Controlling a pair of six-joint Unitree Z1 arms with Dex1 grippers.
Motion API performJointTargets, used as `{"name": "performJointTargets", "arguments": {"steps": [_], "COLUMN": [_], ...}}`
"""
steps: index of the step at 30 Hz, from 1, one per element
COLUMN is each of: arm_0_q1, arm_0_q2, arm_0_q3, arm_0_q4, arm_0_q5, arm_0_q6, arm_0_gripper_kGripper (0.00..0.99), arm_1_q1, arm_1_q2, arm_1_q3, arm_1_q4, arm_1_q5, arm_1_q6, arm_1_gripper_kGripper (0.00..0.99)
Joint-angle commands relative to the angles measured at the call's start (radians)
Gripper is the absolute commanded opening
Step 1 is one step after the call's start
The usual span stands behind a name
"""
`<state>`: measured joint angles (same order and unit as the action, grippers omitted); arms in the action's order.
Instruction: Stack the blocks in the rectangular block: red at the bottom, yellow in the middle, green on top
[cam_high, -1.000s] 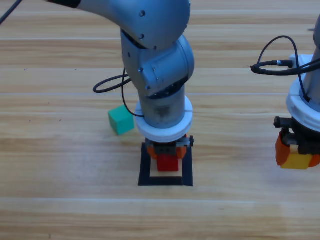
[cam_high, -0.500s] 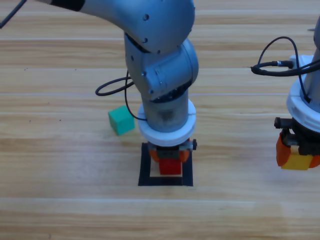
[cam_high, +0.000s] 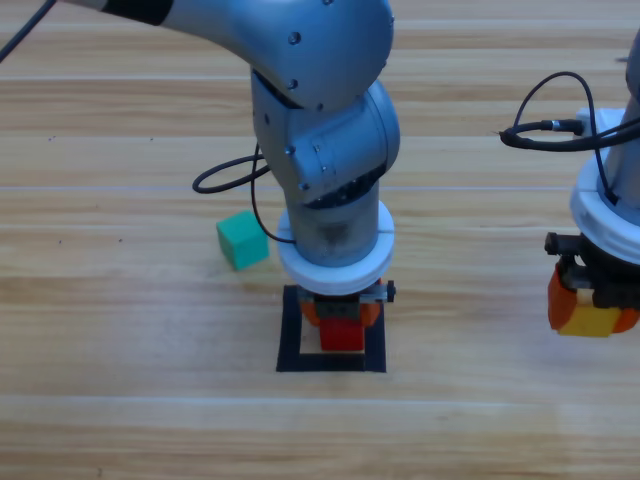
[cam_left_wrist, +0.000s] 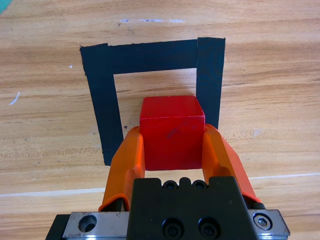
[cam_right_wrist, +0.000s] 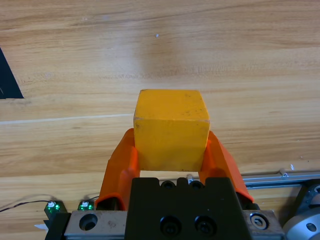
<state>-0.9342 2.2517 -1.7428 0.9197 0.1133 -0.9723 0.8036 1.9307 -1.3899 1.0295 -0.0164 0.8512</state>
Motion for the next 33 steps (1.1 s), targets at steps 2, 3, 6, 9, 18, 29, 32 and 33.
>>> {"name": "performJointTargets", "arguments": {"steps": [2,3,6,9,18,29,32,33], "arm_0_q1": [-0.026,-0.026,-0.026,-0.025,-0.026,-0.012,0.009,0.017], "arm_0_q2": [0.020,0.020,0.022,0.022,0.077,0.008,-0.012,-0.018], "arm_0_q3": [0.051,0.049,0.049,0.046,-0.064,-0.069,-0.060,-0.063], "arm_0_q4": [-0.005,-0.005,-0.005,-0.005,0.034,0.088,0.096,0.097], "arm_0_q5": [0.008,0.008,0.006,0.006,0.009,0.042,0.048,0.051], "arm_0_q6": [0.017,0.020,0.024,0.026,0.009,0.043,0.053,0.061], "arm_0_gripper_kGripper": [0.232,0.232,0.232,0.233,0.989,0.990,0.990,0.990], "arm_1_q1": [-0.027,-0.029,-0.030,-0.032,-0.044,-0.046,-0.046,-0.046], "arm_1_q2": [-0.065,-0.065,-0.065,-0.065,-0.065,-0.065,-0.065,-0.065], "arm_1_q3": [0.029,0.031,0.031,0.031,0.032,0.028,0.025,0.025], "arm_1_q4": [-0.025,-0.026,-0.026,-0.028,-0.028,-0.028,-0.028,-0.028], "arm_1_q5": [-0.008,-0.008,-0.007,-0.005,-0.004,0.004,0.007,0.007], "arm_1_q6": [-0.017,-0.017,-0.018,-0.021,-0.031,-0.038,-0.040,-0.040], "arm_1_gripper_kGripper": [0.020,0.020,0.020,0.020,0.020,0.020,0.020,0.020]}}
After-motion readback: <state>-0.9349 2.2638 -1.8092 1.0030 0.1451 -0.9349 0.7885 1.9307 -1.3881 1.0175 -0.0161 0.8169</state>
